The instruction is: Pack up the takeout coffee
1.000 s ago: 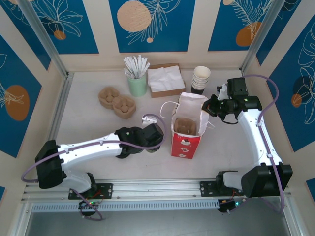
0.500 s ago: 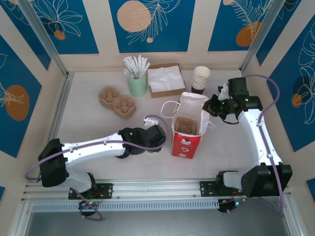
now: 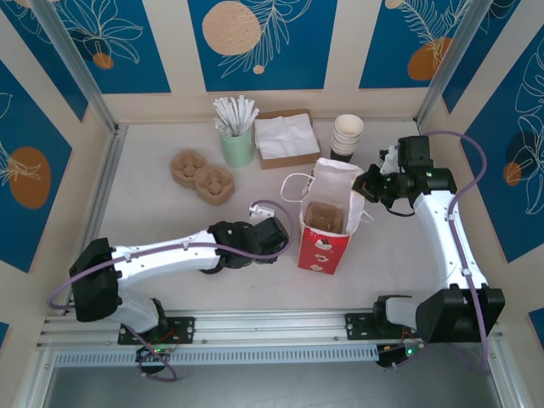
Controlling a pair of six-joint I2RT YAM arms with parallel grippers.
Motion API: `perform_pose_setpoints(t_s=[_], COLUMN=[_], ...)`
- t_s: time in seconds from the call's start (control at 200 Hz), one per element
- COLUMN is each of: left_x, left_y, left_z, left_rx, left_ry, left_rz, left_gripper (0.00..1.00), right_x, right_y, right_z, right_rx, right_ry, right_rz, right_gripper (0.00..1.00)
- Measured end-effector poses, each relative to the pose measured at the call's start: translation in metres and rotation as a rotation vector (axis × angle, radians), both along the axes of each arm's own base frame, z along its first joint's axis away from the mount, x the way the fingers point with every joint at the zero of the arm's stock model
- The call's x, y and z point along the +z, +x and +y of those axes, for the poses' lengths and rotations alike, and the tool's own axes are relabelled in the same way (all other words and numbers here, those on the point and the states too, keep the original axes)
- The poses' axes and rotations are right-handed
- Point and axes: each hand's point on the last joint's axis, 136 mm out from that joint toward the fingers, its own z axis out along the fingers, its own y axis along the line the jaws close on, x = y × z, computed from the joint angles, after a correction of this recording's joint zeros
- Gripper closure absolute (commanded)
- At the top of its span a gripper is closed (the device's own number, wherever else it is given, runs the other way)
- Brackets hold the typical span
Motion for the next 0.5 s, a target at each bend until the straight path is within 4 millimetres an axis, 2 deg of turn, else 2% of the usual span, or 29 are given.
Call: perform_pose_setpoints(t_s=[0.5], left_x=[-0.0059], left_y=[-0.0029], left_z=[-0.0024], left_rx=[0.031], left_ry=[-0.02], left_rz=[0.022], left_gripper=[0.22], right_x=[-0.0011], right_y=[0.0004], right_z=[-0.005], right_rx=[-0.014], right_ry=[0.012], right_rz=[0.003], right_gripper=[0.93])
